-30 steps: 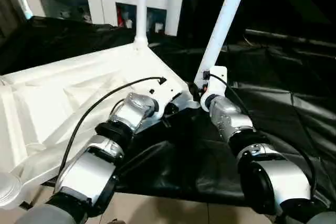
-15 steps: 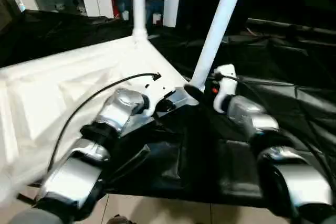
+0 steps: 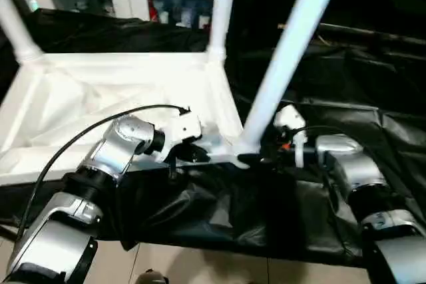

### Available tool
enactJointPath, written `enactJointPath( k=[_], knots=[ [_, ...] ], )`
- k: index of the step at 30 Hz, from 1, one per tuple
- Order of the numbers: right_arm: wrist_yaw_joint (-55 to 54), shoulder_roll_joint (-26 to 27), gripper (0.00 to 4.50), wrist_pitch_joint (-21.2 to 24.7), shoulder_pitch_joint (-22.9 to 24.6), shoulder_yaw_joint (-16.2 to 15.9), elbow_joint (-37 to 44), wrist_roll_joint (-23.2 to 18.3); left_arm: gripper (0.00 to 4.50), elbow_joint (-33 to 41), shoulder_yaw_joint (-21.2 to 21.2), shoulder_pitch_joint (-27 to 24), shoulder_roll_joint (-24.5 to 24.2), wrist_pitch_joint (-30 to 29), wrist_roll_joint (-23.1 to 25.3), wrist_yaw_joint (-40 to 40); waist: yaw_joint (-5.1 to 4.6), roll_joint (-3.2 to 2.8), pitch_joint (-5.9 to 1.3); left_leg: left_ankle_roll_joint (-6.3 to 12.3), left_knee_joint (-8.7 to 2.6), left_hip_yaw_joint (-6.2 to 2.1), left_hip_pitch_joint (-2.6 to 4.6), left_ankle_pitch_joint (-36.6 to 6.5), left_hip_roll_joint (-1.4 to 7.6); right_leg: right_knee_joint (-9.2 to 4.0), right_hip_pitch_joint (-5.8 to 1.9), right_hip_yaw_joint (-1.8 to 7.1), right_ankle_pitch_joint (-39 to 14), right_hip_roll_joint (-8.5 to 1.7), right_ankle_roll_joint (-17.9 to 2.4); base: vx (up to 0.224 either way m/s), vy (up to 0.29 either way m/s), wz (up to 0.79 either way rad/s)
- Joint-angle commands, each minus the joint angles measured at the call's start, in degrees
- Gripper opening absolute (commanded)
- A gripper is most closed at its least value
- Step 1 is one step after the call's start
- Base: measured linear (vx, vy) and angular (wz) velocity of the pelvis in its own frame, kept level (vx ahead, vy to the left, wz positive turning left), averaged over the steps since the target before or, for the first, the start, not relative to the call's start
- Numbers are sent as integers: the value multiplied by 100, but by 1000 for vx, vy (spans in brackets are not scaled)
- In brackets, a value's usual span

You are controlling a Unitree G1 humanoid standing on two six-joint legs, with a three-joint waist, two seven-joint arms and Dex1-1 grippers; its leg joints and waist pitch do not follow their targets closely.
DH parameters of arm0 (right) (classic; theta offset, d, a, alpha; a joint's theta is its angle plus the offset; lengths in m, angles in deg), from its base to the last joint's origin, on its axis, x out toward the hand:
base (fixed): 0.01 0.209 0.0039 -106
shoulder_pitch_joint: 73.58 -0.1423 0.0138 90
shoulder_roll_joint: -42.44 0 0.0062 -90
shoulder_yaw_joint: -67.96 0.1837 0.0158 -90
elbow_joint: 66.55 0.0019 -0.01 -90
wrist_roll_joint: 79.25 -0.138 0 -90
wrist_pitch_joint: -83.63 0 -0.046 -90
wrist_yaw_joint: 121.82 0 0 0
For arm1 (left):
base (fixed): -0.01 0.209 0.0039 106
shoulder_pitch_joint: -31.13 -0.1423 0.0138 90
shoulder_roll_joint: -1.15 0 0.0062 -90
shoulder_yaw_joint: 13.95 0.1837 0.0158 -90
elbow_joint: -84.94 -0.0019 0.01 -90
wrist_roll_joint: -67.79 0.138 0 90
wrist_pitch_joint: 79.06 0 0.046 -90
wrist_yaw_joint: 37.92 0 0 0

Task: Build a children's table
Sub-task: Rotate leg to tighten

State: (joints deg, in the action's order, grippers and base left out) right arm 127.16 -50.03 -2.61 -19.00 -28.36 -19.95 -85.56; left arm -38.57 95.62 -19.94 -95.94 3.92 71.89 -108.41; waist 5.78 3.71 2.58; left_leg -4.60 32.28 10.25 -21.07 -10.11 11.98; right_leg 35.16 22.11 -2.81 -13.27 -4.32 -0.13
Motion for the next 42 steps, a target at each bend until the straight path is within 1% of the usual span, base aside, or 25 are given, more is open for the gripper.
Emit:
enactJointPath(
  k=[1, 3, 4, 5, 9, 10, 15, 17, 21, 24, 25, 26, 27, 28, 29, 30, 31, 32, 33, 34, 35, 38, 39, 41, 42],
  knots=[
    [-32, -29, 406, -72, 113, 26, 156, 29, 0, 171, 113, -53, 38, 116, -64, -143, 7, -45, -338, 515, -264, 30, 106, -128, 178, -206, -274, 206, 1262, -336, -1725, 0, 0, 0],
    [-85, 26, 406, -46, 171, 19, 215, 11, 0, 194, 110, -85, 19, 129, -50, -145, 20, -66, -346, 530, -256, 27, 107, -83, 172, -195, -277, 204, 1347, -334, -1714, 0, 0, 0],
    [-122, 74, 406, -32, 215, -34, 256, 20, 0, 219, 113, -99, 16, 108, -52, -126, 18, -43, -356, 556, -244, 30, 101, -20, 165, -180, -288, 204, 1494, -331, -1722, 0, 0, 0],
    [-122, 74, 389, -32, 215, -34, 256, 20, 0, 219, 113, -99, 16, 108, -52, -126, 24, -66, -359, 556, -240, 27, 100, -4, 161, -176, -290, 204, 1521, -332, -1720, 0, 0, 0],
    [-99, 119, 366, -10, 283, -112, 342, 1, 0, 185, 106, -74, 54, 102, -40, -92, 17, -49, -354, 515, -247, 32, 106, -144, 163, -196, -288, 205, 1301, -334, -1706, 0, 0, 0],
    [-85, 120, 338, -4, 291, -114, 355, -13, 0, 162, 103, -57, 68, 108, -33, -72, 20, -48, -353, 488, -248, 31, 109, -193, 169, -195, -287, 206, 1213, -335, -1698, 0, 0, 0],
    [-74, 112, 297, 55, 384, -103, 464, -47, 0, 125, 74, -34, 116, 123, -22, -13, 30, -47, -363, 494, -229, 33, 111, -121, 163, -178, -289, 211, 1322, -325, -1699, 0, 0, 0],
    [-110, 115, 289, 89, 418, -76, 492, -72, 0, 163, 72, -64, 121, 87, -43, -25, 46, -59, -373, 517, -215, 33, 112, -57, 155, -165, -293, 211, 1468, -318, -1700, 0, 0, 0],
    [-252, 163, 283, 132, 455, -2, 492, -125, 0, 222, 75, -118, 138, 25, -52, -36, 47, -85, -369, 467, -222, 28, 108, -184, 156, -176, -288, 207, 1346, -322, -1703, 0, 0, 0],
    [-828, 347, 282, 181, 464, 129, 375, -79, 0, 94, -31, -91, 243, -202, -31, 272, 20, -86, -348, 312, -250, 21, 114, -423, 158, -200, -274, 219, 1014, -334, -1669, 0, 0, 0],
    [-1371, 501, 282, 187, 468, 220, 259, 3, 0, -107, -157, -14, 399, -410, 24, 738, -1, -90, -342, 225, -265, 13, 117, -556, 152, -218, -267, 227, 799, -344, -1641, 0, 0, 0],
    [-1937, 668, 282, 286, 426, 346, 82, 33, 0, -305, -240, 71, 538, -545, 89, 1155, -18, -73, -337, 124, -281, 3, 125, -683, 147, -250, -275, 230, 541, -351, -1597, 0, 0, 0],
    [-1937, 668, 280, 286, 426, 346, 82, 33, 0, -305, -240, 71, 538, -545, 89, 1155, -18, -73, -337, 124, -281, 3, 125, -683, 147, -250, -275, 230, 541, -351, -1597, 0, 0, 0],
    [-3023, 990, 280, 455, 307, 610, -311, 44, 0, -668, -397, 226, 830, -738, 157, 1896, -56, -82, -308, -23, -313, -1, 135, -910, 142, -298, -256, 242, 65, -353, -1515, 0, 0, 0],
    [-3293, 1070, 280, 487, 271, 678, -418, 42, 0, -756, -438, 263, 909, -777, 163, 2075, -76, -88, -292, -90, -326, 4, 146, -1002, 141, -315, -232, 249, -118, -352, -1489, 0, 0, 0],
    [-3795, 1195, 280, 511, 192, 808, -618, 22, 0, -882, -507, 321, 1053, -872, 137, 2311, -94, -114, -283, -222, -348, -21, 164, -1259, 141, -357, -233, 253, -550, -365, -1406, 0, 0, 0],
    [-4437, 1380, 280, 569, 61, 1000, -901, -66, 0, -1087, -551, 412, 1256, -924, 147, 2652, -125, -196, -277, -321, -355, -24, 181, -1447, 138, -384, -188, 276, -858, -380, -1347, 0, 0, 0],
    [-4818, 1492, 280, 607, -21, 1119, -1070, -130, 0, -1211, -568, 466, 1376, -948, 158, 2850, -135, -151, -277, -345, -362, -23, 199, -1552, 141, -414, -190, 268, -975, -362, -1297, 0, 0, 0],
    [-5280, 1649, 280, 598, -138, 1267, -1276, -217, 0, -1373, -524, 528, 1523, -953, 230, 3075, -124, -169, -288, -369, -353, -33, 195, -1547, 124, -418, -187, 282, -1055, -372, -1245, 0, 0, 0],
    [-5424, 1709, 280, 586, -183, 1317, -1346, -251, 0, -1434, -501, 548, 1577, -947, 262, 3154, -133, -149, -288, -340, -356, -31, 179, -1512, 120, -425, -195, 283, -971, -351, -1177, 0, 0, 0],
    [-5679, 1822, 280, 554, -279, 1356, -1474, -266, 0, -1543, -457, 585, 1691, -924, 316, 3304, -119, -156, -294, -304, -351, -26, 175, -1466, 120, -419, -206, 284, -863, -347, -1164, 0, 0, 0],
    [-6048, 2039, 280, 486, -497, 1235, -1691, -66, 0, -1705, -403, 664, 1960, -868, 388, 3573, -101, -140, -298, -226, -342, -18, 162, -1314, 108, -406, -206, 283, -606, -348, -1138, 0, 0, 0],
    [-6043, 2063, 280, 472, -523, 1205, -1710, -19, 0, -1710, -404, 677, 1991, -854, 392, 3594, -103, -101, -300, -199, -347, -15, 150, -1290, 110, -406, -217, 279, -586, -340, -1124, 0, 0, 0],
    [-5966, 2154, 349, 365, -630, 1194, -1808, 69, 0, -1738, -405, 717, 2018, -742, 413, 3571, -93, -103, -283, -154, -359, -19, 153, -1405, 116, -430, -199, 273, -798, -352, -1054, 0, 0, 0],
    [-5922, 2152, 349, 341, -650, 1190, -1815, 76, 0, -1716, -387, 699, 1977, -677, 417, 3490, -95, -89, -283, -147, -365, -23, 146, -1417, 118, -435, -203, 272, -850, -355, -1034, 0, 0, 0]
  ],
)
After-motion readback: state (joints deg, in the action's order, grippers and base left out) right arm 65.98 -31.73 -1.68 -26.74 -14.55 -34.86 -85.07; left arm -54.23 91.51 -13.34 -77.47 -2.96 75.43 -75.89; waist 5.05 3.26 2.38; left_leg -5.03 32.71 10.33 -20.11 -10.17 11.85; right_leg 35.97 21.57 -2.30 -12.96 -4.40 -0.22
